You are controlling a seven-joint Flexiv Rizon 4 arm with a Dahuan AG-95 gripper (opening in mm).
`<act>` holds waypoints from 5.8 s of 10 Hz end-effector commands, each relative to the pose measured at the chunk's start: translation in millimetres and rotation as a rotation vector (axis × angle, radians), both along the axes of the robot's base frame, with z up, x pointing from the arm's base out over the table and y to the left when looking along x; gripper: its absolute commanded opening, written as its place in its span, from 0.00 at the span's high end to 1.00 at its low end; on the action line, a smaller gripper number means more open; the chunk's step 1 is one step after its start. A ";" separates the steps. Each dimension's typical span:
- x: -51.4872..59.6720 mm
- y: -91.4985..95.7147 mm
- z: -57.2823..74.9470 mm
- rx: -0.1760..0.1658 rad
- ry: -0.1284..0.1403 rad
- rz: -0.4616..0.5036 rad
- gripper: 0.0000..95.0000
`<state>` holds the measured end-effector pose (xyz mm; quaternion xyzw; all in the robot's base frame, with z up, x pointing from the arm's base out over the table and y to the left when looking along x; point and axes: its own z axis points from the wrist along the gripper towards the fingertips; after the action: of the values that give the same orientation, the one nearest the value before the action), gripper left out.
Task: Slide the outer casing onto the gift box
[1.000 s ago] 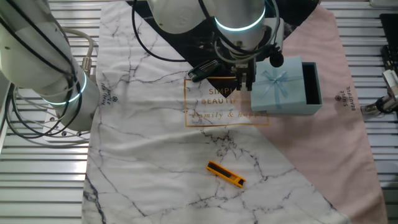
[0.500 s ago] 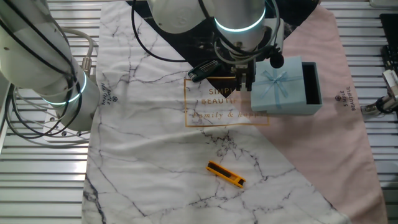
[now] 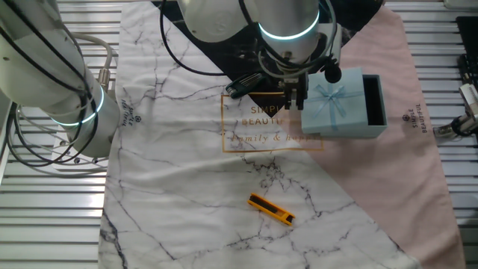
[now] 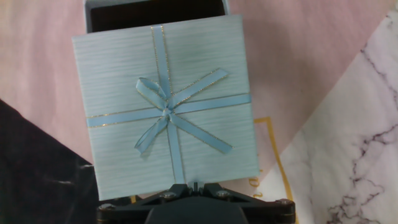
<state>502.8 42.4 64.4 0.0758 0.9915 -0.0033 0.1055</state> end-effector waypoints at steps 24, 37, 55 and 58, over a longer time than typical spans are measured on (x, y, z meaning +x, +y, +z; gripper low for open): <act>-3.6 -1.1 2.0 0.010 0.020 0.281 1.00; -1.8 -0.6 0.9 0.012 0.042 0.159 1.00; -3.7 1.7 5.3 0.071 0.073 0.117 1.00; -11.6 6.5 3.5 0.048 0.076 0.135 1.00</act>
<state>489.9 49.5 69.6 0.0116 0.9977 0.0277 0.0611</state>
